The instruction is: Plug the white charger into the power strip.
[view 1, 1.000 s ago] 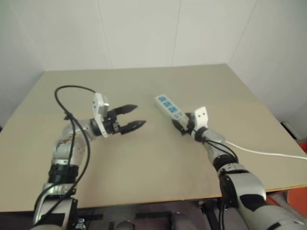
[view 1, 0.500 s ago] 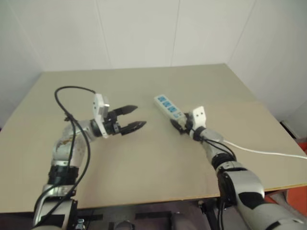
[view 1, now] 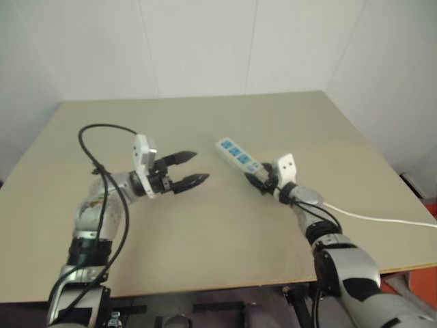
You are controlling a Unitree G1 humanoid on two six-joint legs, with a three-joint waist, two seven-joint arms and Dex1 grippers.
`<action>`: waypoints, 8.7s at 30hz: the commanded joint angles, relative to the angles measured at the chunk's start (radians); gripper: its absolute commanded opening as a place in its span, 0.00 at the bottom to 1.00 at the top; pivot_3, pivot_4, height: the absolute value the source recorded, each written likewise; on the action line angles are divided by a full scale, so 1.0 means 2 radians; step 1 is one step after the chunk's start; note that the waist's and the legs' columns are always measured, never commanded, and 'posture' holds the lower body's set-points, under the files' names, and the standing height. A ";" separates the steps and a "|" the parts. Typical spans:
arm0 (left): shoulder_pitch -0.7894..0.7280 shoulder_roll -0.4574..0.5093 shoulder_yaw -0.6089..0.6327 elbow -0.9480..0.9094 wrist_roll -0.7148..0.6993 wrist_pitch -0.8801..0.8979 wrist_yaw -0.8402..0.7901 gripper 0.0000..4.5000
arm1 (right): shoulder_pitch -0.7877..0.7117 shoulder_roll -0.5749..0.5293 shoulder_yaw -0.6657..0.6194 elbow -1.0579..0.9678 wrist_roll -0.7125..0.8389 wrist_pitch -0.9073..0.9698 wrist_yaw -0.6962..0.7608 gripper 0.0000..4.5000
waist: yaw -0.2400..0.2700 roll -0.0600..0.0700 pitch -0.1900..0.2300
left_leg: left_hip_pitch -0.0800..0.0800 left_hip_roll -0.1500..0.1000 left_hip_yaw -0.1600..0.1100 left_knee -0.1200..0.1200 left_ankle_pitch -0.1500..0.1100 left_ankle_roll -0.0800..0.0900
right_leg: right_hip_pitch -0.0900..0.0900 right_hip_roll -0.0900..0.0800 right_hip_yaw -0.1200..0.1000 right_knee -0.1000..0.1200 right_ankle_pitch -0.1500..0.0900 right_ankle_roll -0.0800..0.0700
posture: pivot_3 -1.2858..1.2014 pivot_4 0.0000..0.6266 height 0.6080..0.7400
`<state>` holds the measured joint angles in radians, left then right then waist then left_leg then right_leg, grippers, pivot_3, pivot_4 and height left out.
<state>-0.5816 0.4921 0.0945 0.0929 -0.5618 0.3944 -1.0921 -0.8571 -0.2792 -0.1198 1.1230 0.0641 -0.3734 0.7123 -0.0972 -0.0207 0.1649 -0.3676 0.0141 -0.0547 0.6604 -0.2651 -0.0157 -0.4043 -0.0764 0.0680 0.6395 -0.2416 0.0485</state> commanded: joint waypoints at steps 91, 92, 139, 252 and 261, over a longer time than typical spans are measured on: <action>-0.107 0.141 -0.045 0.064 0.086 0.091 0.015 1.00 | 0.177 -0.070 0.070 -0.354 0.116 0.166 0.268 0.76 | 0.015 0.000 0.000 | 0.000 0.000 0.000 0.000 0.000 0.000 | 0.000 0.001 0.000 0.000 0.000 0.000 | 0.52 0.24 1.00; -0.137 0.146 -0.050 0.093 0.093 0.102 0.011 1.00 | 0.173 -0.070 0.076 -0.357 0.109 0.168 0.263 0.76 | 0.015 0.000 0.000 | 0.000 0.000 0.000 0.000 0.000 0.000 | 0.000 0.001 0.000 0.000 0.000 0.000 | 0.52 0.24 1.00; -0.405 0.007 -0.235 0.627 0.462 -0.026 -0.032 1.00 | 0.185 -0.042 0.117 -0.380 0.082 0.221 0.177 0.76 | 0.013 -0.001 0.001 | 0.000 0.000 0.000 0.000 0.000 0.000 | -0.001 0.001 -0.001 0.001 -0.001 0.001 | 0.52 0.24 1.00; -0.035 -0.114 -0.087 0.278 0.047 -0.194 -0.261 0.23 | 0.182 -0.027 0.157 -0.362 0.091 0.176 0.299 0.76 | 0.013 0.000 -0.001 | 0.002 0.000 0.000 0.002 0.000 0.000 | 0.001 0.001 0.000 0.001 -0.001 0.001 | 0.52 0.24 1.00; -0.032 -0.101 -0.099 0.296 0.064 -0.215 -0.261 0.23 | 0.184 -0.027 0.159 -0.360 0.088 0.172 0.295 0.76 | 0.013 0.000 -0.001 | 0.003 0.000 0.000 0.002 0.000 0.000 | 0.002 0.001 0.000 0.001 -0.001 0.001 | 0.52 0.24 1.00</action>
<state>-0.6546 0.2690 -0.0841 0.6624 -0.4702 -0.0190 -1.6118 -0.4944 -0.3411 0.1823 0.4219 0.2445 -0.0199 1.3021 -0.0718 -0.0201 0.1631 -0.3622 0.0144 -0.0550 0.6643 -0.2653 -0.0152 -0.4009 -0.0743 0.0676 0.6408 -0.2431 0.0504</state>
